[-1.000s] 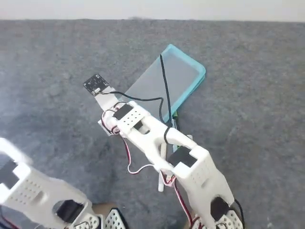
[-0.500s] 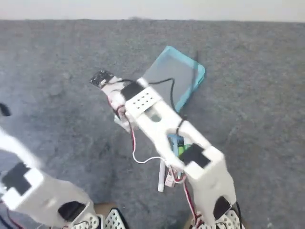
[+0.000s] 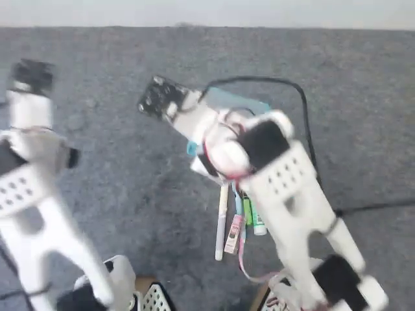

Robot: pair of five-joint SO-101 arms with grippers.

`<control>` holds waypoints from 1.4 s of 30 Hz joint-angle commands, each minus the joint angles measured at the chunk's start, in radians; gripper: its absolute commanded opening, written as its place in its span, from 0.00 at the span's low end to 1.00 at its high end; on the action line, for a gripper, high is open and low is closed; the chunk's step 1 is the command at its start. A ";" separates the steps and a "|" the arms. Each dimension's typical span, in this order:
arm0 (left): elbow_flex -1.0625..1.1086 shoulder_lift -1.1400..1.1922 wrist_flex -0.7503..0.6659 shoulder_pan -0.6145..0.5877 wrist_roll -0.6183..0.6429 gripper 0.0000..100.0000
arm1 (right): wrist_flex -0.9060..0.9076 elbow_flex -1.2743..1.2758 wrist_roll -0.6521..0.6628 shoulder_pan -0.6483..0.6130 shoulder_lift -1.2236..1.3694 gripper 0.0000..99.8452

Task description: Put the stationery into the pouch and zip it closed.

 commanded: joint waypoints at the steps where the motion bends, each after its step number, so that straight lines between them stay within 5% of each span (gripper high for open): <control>1: 0.309 -0.253 -0.137 0.169 -0.020 0.23 | -0.160 0.298 0.025 0.013 -0.196 0.01; 6: 0.582 -0.529 -0.302 0.330 0.078 0.24 | -0.361 0.620 0.017 0.031 -0.381 0.01; 13: 0.734 -0.829 -0.367 0.493 0.468 0.32 | -0.381 0.709 -0.074 0.079 -0.490 0.01; 29: 1.024 -1.059 -0.480 0.718 0.433 0.36 | -0.464 0.825 -0.153 0.067 -0.653 0.01; 42: 1.035 -1.054 -0.526 0.732 0.433 0.36 | -0.444 0.833 -0.146 -0.045 -0.650 0.01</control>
